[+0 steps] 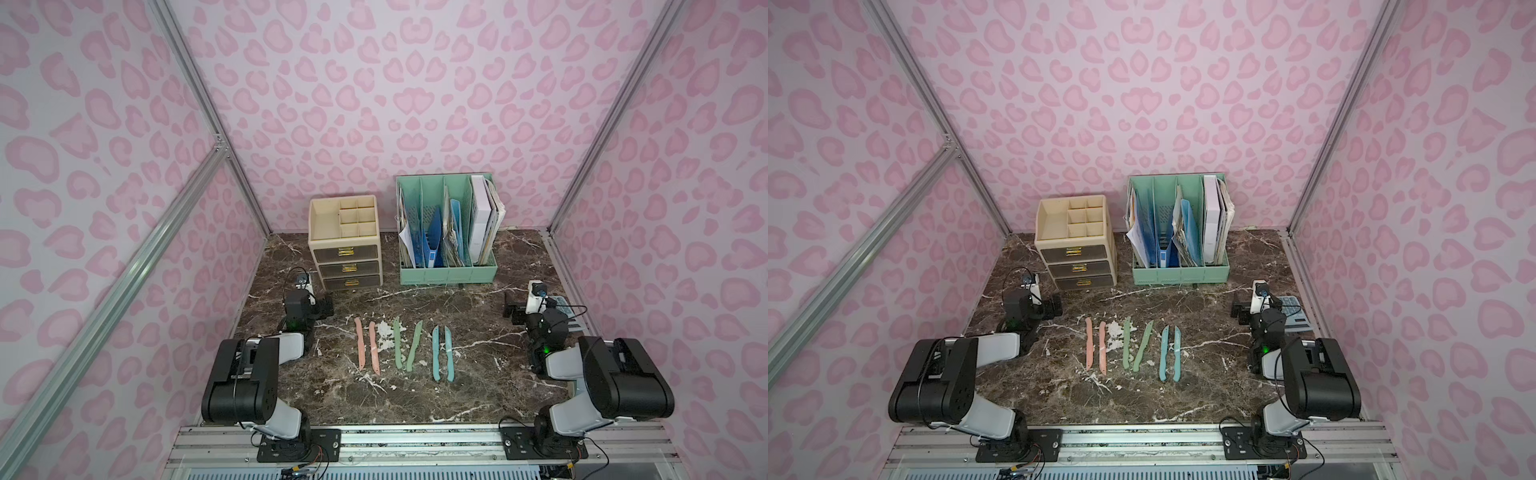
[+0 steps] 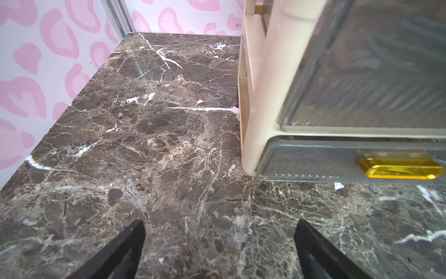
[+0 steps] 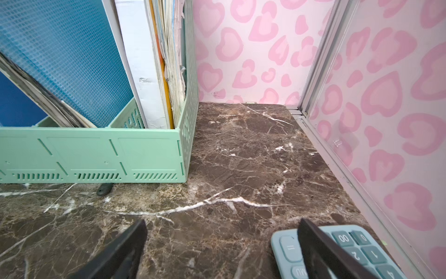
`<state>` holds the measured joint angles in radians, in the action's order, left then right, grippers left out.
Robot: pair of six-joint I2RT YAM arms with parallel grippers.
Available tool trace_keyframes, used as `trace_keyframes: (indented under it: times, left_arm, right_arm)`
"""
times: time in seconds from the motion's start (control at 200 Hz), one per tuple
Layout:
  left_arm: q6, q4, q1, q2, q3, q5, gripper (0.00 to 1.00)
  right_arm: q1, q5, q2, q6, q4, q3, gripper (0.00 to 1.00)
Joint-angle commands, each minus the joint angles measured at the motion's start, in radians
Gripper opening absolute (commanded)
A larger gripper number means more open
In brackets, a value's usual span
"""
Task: Place the fruit knives into the drawer by color
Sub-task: Adjust the storage box at the center of the board.
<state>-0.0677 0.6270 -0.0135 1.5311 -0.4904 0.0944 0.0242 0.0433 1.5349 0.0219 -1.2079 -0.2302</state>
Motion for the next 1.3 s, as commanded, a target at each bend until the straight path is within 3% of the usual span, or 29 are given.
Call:
trace_keyframes:
  times: [0.0, 1.295]
  left_arm:
    - [0.013, 0.022, 0.0, -0.005, 0.0, 0.0, 0.98]
    - [0.014, 0.031, -0.001, -0.008, 0.006, -0.001, 0.98]
  right_arm:
    - [0.0, 0.009, -0.002, -0.004, -0.034, -0.005, 1.0]
    - [0.0, -0.013, -0.007, 0.001, -0.036, -0.002, 1.0]
